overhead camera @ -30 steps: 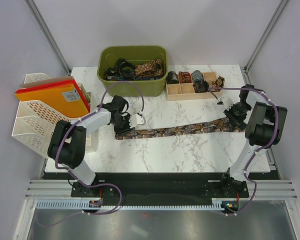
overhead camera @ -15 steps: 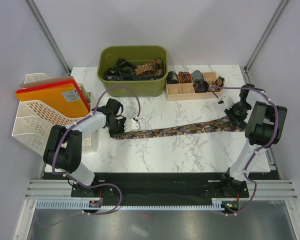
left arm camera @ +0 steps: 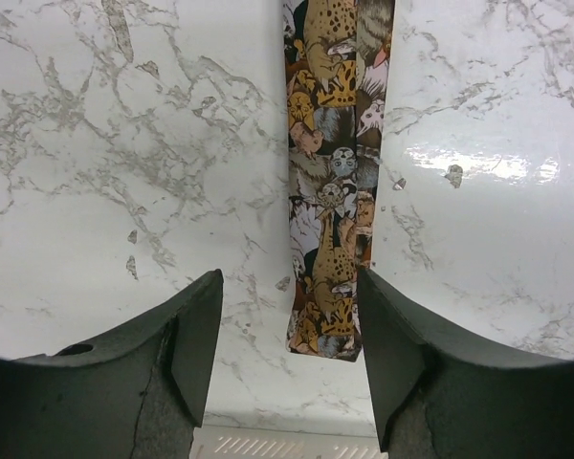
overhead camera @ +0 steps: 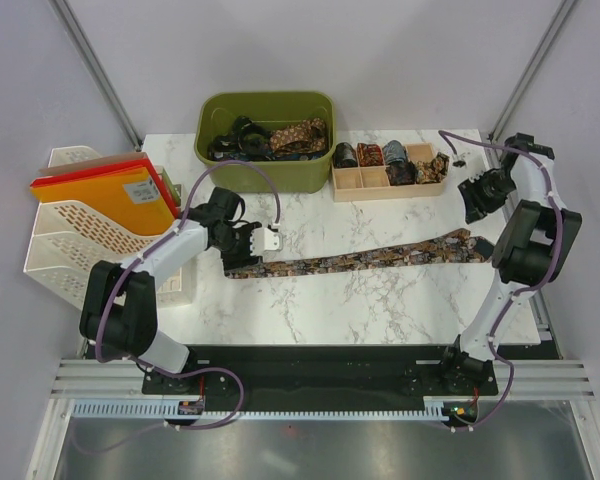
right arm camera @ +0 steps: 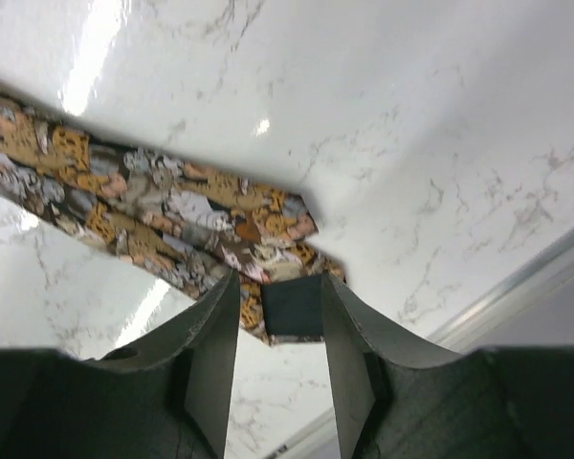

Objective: Roll the ties
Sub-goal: Flatten out the tie at the center of the board.

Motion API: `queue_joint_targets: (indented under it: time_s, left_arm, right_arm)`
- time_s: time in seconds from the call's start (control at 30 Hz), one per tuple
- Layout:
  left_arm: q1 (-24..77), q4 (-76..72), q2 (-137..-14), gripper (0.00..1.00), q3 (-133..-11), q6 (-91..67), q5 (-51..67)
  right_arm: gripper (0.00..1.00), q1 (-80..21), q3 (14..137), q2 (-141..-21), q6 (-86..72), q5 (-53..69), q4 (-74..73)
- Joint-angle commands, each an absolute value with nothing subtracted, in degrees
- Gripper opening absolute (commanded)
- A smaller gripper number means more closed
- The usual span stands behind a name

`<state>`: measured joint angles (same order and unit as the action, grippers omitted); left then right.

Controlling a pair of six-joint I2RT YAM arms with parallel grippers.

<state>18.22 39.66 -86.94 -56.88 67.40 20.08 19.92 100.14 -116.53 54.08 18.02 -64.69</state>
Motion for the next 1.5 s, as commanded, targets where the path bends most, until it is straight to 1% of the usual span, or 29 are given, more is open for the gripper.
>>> queue_joint_targets:
  time_s: [0.0,0.07,0.27,0.3,0.53,0.57,0.6,0.67,0.7,0.87,0.9,0.93,1.1,1.3,1.47]
  left_arm:
    - [18.6,40.4,-86.5,0.65,-58.0,64.3,22.9]
    - [18.6,40.2,-86.6,0.65,-57.7,63.9,23.1]
    - [18.6,39.1,-87.0,0.66,-57.4,62.3,23.6]
    - [18.6,39.0,-87.1,0.67,-57.2,62.1,23.6]
    - [18.6,38.1,-86.3,0.68,-55.2,61.5,23.6]
    - [18.6,38.1,-86.2,0.68,-55.2,61.4,23.6]
    - [18.6,37.9,-86.2,0.68,-55.1,61.3,23.5]
    - [18.6,37.7,-86.3,0.68,-55.1,61.1,23.4]
    - [18.6,37.5,-86.2,0.68,-55.1,61.0,23.4]
    - [18.6,36.8,-86.7,0.68,-55.5,61.0,23.2]
    - [18.6,36.7,-86.8,0.68,-55.7,60.9,23.2]
    - [18.6,36.7,-86.8,0.68,-55.8,60.7,23.2]
    - [18.6,36.5,-86.0,0.69,-55.9,59.7,23.1]
    - [18.6,36.5,-85.3,0.7,-54.9,60.2,21.8]
    - [18.5,36.5,-86.0,0.73,-54.8,60.5,21.4]
  right_arm:
    - [0.46,19.0,102.7,-121.6,44.2,21.1,-66.0]
    - [0.47,19.0,102.7,-122.9,42.5,19.2,-64.8]
    - [0.54,18.9,102.0,-125.7,38.2,16.4,-59.7]
    - [0.57,18.8,101.9,-125.9,37.9,16.1,-59.0]
    - [0.57,18.2,100.2,-127.5,37.2,14.9,-56.5]
    - [0.55,18.2,99.9,-127.4,37.2,15.0,-56.6]
    - [0.48,18.3,99.8,-127.2,37.2,15.3,-56.6]
    - [0.43,18.3,99.6,-126.0,37.4,15.5,-57.1]
    - [0.34,18.2,99.6,-125.5,37.7,15.6,-57.3]
    - [0.12,18.3,99.7,-122.5,39.1,16.1,-60.0]
    - [0.03,18.4,99.8,-122.2,39.2,16.1,-60.7]
    - [0.0,18.6,100.3,-121.5,39.1,16.8,-61.3]
    - [0.0,19.9,100.9,-117.6,38.1,19.2,-66.8]
    - [0.0,20.7,95.1,-114.3,39.7,15.8,-68.4]
    - [0.0,21.6,91.6,-115.7,39.0,14.1,-63.8]
